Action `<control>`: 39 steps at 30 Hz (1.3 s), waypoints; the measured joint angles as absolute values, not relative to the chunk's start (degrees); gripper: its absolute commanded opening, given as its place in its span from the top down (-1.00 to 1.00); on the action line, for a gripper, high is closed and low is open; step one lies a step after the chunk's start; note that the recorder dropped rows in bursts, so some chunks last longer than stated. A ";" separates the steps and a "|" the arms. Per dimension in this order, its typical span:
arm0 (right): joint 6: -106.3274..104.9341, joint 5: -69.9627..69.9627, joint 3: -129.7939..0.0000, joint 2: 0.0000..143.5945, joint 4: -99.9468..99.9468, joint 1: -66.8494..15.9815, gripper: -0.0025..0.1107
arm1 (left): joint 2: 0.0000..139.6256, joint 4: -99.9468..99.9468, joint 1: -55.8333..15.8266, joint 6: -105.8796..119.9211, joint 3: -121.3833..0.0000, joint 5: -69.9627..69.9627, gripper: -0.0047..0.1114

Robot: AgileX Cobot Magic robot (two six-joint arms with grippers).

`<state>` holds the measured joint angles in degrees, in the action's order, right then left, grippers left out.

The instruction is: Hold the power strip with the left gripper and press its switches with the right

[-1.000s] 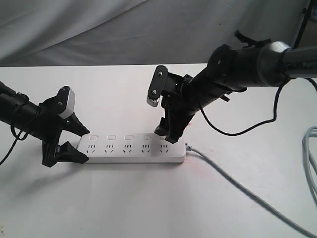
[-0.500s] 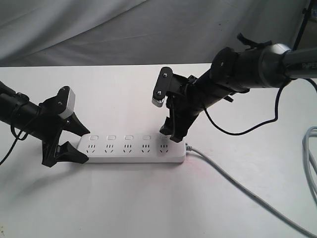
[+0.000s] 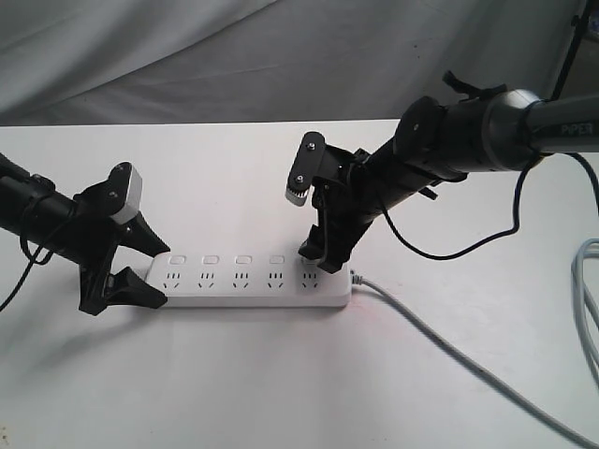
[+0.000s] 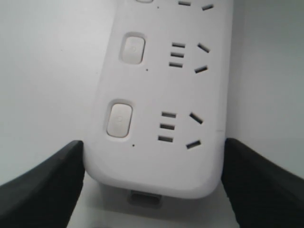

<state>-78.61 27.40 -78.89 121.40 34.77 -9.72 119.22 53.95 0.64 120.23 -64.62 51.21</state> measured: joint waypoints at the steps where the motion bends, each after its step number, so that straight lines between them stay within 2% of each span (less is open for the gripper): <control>1: -78.90 27.24 -78.66 121.40 34.90 -9.72 -0.27 | 119.22 53.95 0.64 120.23 -64.62 51.21 0.92; 21: -79.87 26.22 -78.08 121.85 35.65 -9.72 -0.27 | 119.22 53.95 0.64 120.23 -64.62 51.21 0.92; 39: -80.83 27.69 -76.92 113.28 38.44 -9.72 -0.27 | 119.22 53.95 0.64 120.23 -64.62 51.21 0.92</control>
